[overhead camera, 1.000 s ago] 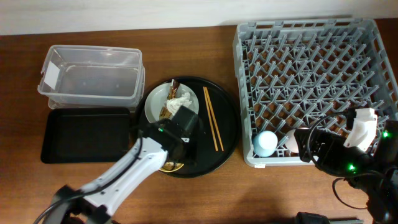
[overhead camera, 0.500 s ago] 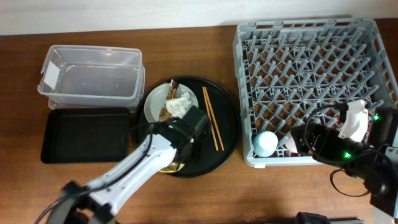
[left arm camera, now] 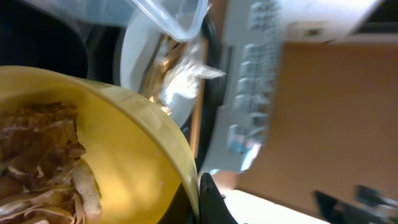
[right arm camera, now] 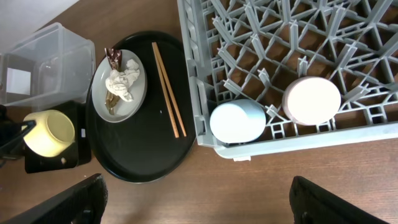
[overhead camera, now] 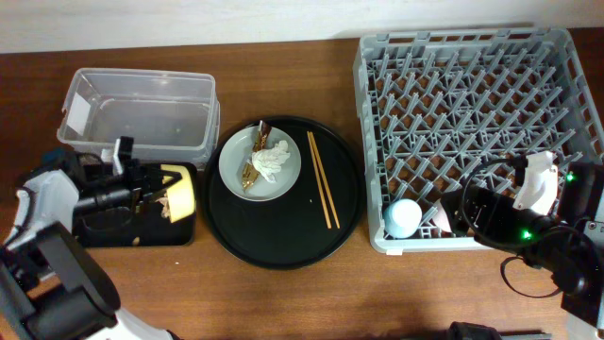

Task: Sort waste into correct bins and load items into the dishwasher rack
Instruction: 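Tip the yellow bowl to dump food scraps onto the black rectangular tray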

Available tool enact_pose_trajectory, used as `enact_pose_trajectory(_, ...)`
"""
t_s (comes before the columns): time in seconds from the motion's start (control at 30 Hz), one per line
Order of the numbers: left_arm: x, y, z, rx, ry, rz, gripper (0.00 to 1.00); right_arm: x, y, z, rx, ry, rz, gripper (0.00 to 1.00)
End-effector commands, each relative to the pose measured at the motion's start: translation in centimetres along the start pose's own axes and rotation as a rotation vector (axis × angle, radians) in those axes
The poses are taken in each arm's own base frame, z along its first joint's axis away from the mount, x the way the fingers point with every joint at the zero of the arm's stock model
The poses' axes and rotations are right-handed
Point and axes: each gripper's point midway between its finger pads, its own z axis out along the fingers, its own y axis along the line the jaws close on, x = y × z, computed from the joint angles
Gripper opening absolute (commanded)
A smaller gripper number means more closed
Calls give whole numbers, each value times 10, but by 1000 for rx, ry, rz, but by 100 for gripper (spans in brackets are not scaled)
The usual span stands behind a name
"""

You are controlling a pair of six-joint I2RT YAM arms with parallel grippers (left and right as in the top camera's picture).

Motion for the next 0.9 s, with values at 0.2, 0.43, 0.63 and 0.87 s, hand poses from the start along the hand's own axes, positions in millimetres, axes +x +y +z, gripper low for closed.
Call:
enact_pose_trajectory(0.2,-30,-37,-33,427,-188,120,0,0,0,0,-3,-4,-8,94)
enact_pose_trajectory(0.43,-2,-45,-36,344,-183,290,0,0,0,0,-3,-4,-8,95)
enact_pose_trajectory(0.63,14,-32,-43,231,-105,143,0,0,0,0,-2,-1,-25,95)
enact_pose_trajectory(0.87,21,-58,-50,177,-94,217,0,0,0,0,-3,-3,-26,95)
